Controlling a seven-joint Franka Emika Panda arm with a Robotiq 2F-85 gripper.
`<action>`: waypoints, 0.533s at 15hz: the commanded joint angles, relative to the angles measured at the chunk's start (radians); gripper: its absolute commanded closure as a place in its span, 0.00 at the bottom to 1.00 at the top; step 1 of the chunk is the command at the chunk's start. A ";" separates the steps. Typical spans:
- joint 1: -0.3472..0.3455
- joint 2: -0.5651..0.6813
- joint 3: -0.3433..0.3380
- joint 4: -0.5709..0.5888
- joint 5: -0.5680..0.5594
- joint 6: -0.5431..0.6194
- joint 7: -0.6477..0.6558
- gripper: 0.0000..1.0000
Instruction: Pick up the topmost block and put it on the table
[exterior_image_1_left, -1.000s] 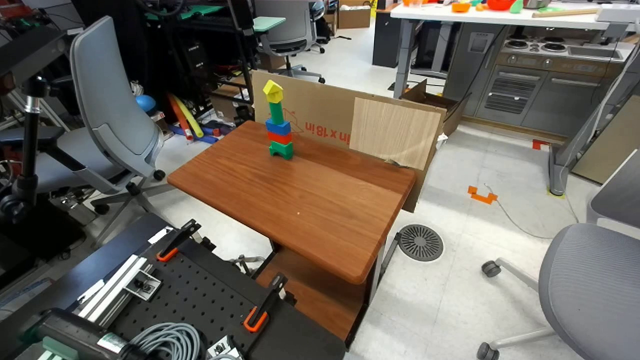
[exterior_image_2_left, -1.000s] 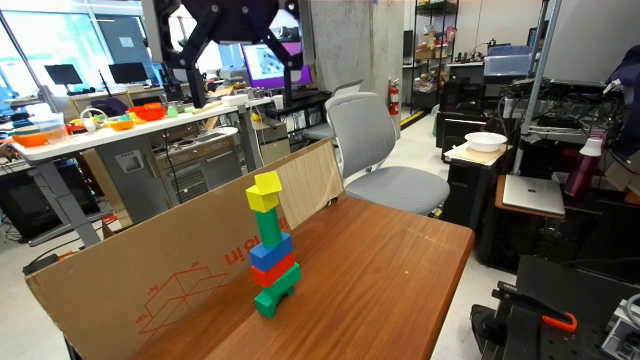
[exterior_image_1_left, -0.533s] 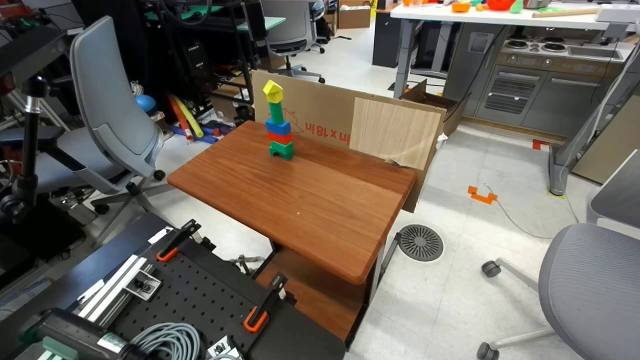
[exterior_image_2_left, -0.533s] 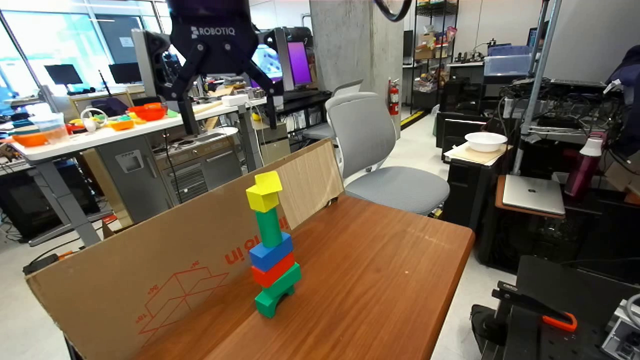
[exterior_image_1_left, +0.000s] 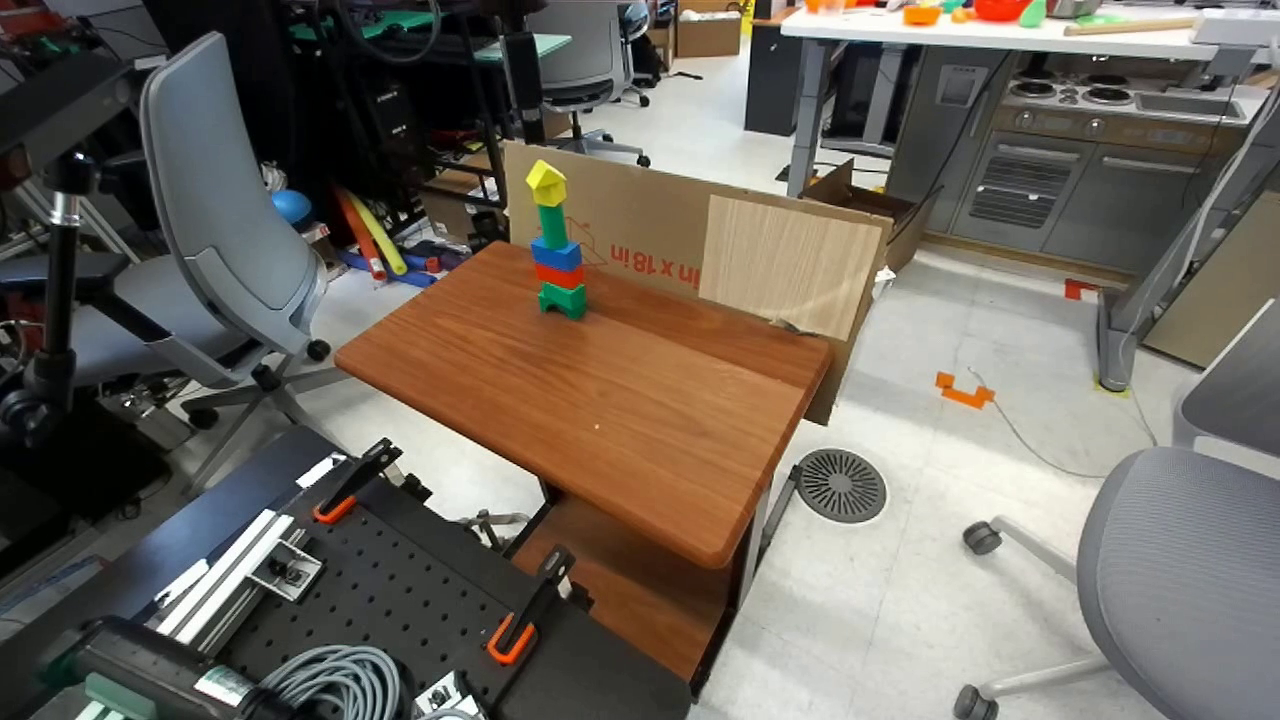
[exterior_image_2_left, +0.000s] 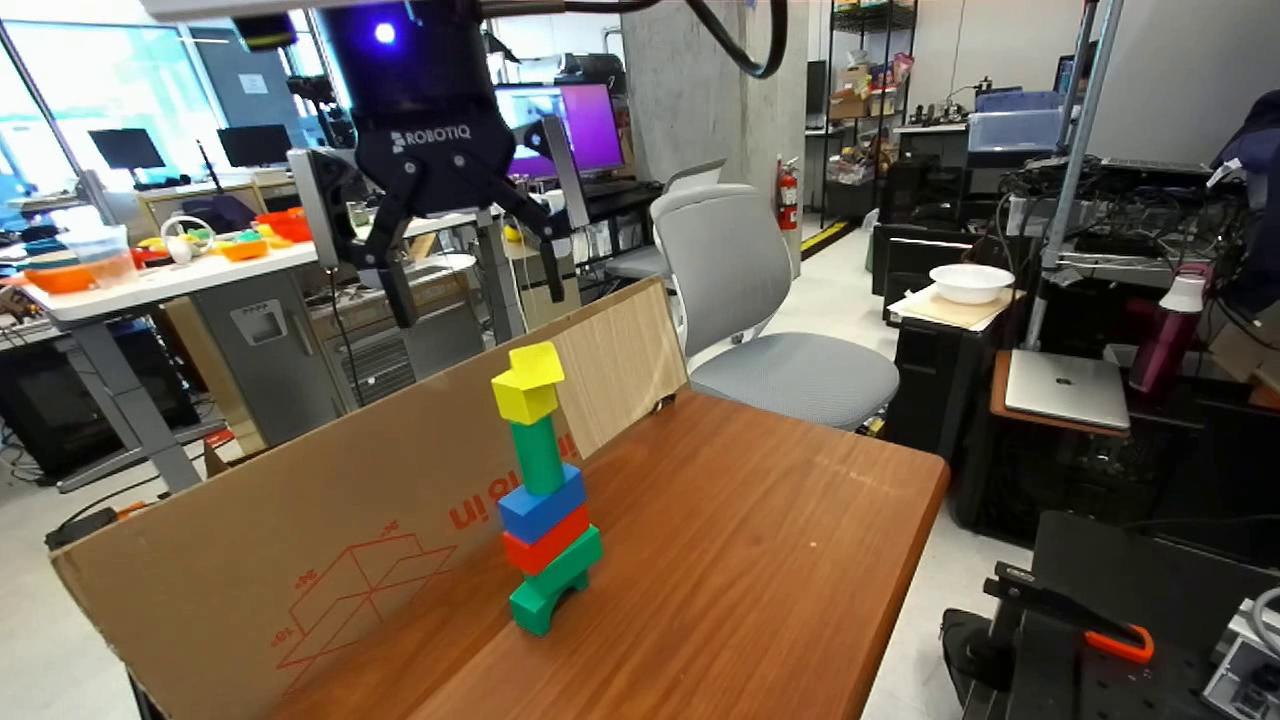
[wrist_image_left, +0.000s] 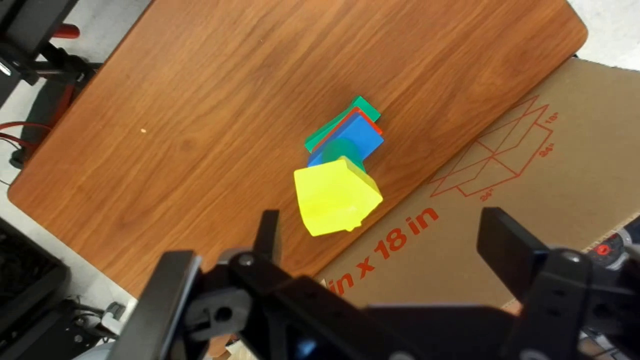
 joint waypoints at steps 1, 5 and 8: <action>0.031 0.045 -0.033 0.082 -0.030 -0.108 0.053 0.00; 0.032 0.061 -0.036 0.110 -0.039 -0.175 0.047 0.00; 0.027 0.064 -0.032 0.103 -0.032 -0.198 0.028 0.00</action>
